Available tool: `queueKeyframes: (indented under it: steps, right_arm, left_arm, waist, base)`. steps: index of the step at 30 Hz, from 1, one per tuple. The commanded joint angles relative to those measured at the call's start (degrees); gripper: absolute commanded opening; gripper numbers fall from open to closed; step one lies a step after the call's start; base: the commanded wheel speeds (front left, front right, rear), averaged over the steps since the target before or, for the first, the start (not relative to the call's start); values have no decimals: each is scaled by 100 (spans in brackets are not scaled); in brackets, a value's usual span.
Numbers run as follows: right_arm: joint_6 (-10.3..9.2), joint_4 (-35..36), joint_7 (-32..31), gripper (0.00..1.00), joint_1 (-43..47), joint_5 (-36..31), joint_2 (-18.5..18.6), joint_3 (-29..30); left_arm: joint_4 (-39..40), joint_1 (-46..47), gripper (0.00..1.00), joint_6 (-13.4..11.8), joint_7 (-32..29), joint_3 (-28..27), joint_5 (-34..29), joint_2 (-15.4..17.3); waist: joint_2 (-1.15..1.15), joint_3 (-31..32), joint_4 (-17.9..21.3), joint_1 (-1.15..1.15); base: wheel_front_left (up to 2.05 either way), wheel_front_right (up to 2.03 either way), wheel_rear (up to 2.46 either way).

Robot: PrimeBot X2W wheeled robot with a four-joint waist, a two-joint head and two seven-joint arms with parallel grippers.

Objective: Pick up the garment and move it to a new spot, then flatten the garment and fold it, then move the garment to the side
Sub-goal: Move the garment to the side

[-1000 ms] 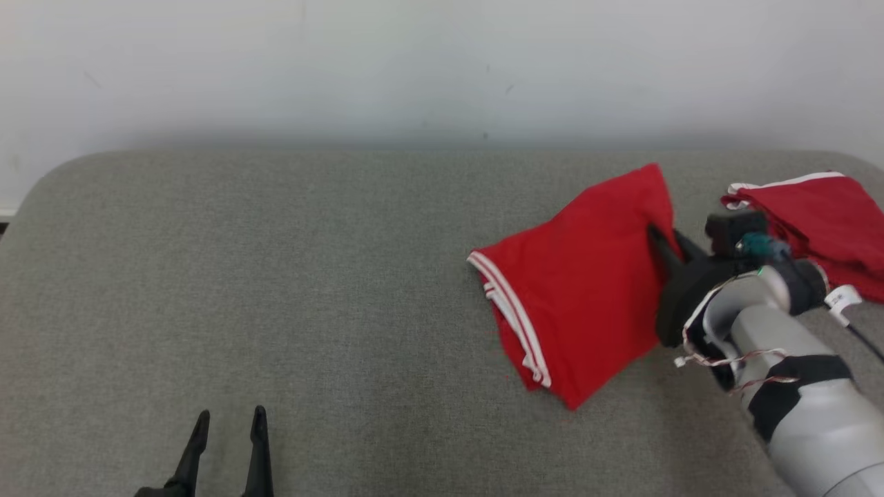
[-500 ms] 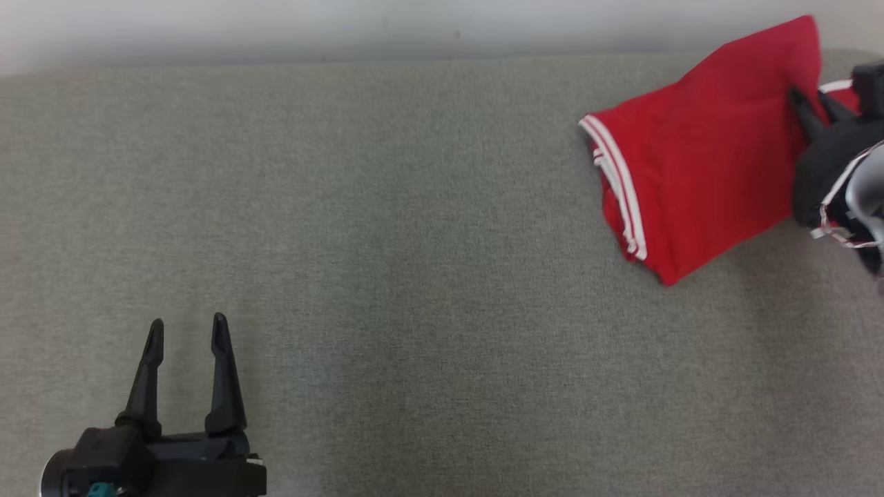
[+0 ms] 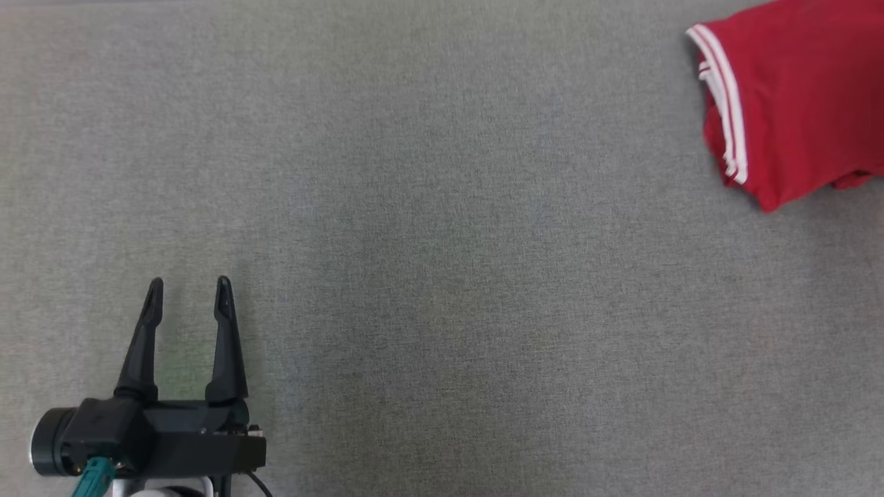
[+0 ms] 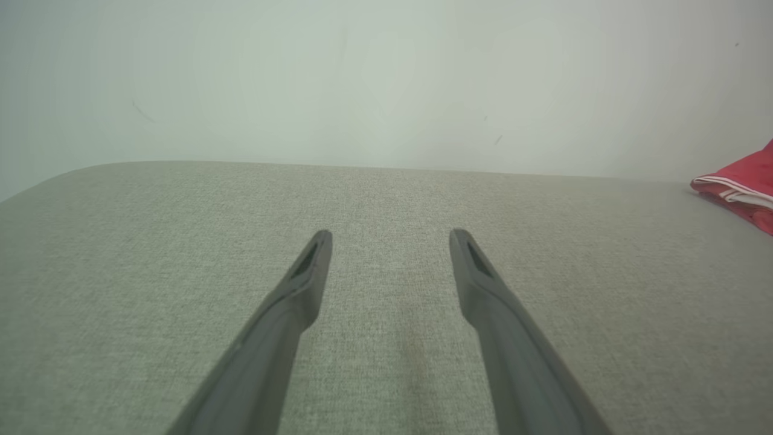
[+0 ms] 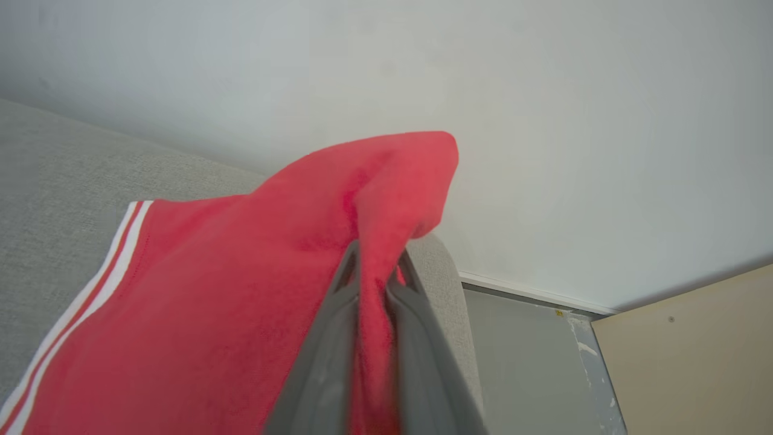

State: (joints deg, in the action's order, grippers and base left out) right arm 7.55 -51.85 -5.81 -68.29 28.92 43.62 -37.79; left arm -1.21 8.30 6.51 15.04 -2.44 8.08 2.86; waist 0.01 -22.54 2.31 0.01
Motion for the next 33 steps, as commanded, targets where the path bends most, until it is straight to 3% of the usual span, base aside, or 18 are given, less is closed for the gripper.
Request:
queueKeyframes:
  steps: [1, 11, 18, 19, 20, 21, 28, 33]
  right_arm:
    - [-11, -29, -36, 0, -158, -15, 122, -11]
    - [-11, -377, -288, 0, -440, -214, 535, -205]
    - [-11, -603, -329, 0, -474, -231, 520, -289]
    - [-11, -631, -339, 39, -478, -254, 516, -301]
    - [-11, -652, -338, 96, -471, -268, 507, -331]
    - [-11, -670, -329, 100, -474, -281, 503, -360]
    - [-11, -684, 259, 100, -569, -318, 337, -283]
    - [-11, -630, 1037, 100, -284, -111, -119, -55]
  left_arm:
    - [58, 103, 100, 17, 8, -21, -75, 4]
    - [212, 262, 100, 70, 8, -1, -106, 2]
    - [197, 317, 100, 90, 8, -9, -65, 3]
    - [178, 321, 100, 91, 8, -8, -58, 3]
    - [156, 323, 100, 93, 8, -5, -49, 3]
    - [135, 319, 100, 94, 8, -5, -37, 4]
    - [-77, 79, 100, 94, 8, -69, 52, 4]
    - [-220, -173, 100, 86, 8, -140, 69, 4]
  waist:
    - [-1, -203, 50, -1]
    - [-1, -446, -37, -1]
    - [-1, -479, -73, -1]
    - [-1, -469, -75, -1]
    - [-1, -450, -79, -1]
    - [-1, -422, -81, -1]
    - [-1, 27, -70, -1]
    - [-1, 472, -44, -1]
  base:
    - [0, 0, 0]
    - [0, 0, 0]
    - [0, 0, 0]
    - [0, 0, 0]
    - [0, 0, 0]
    - [0, 0, 0]
    - [0, 0, 0]
    - [0, 0, 0]
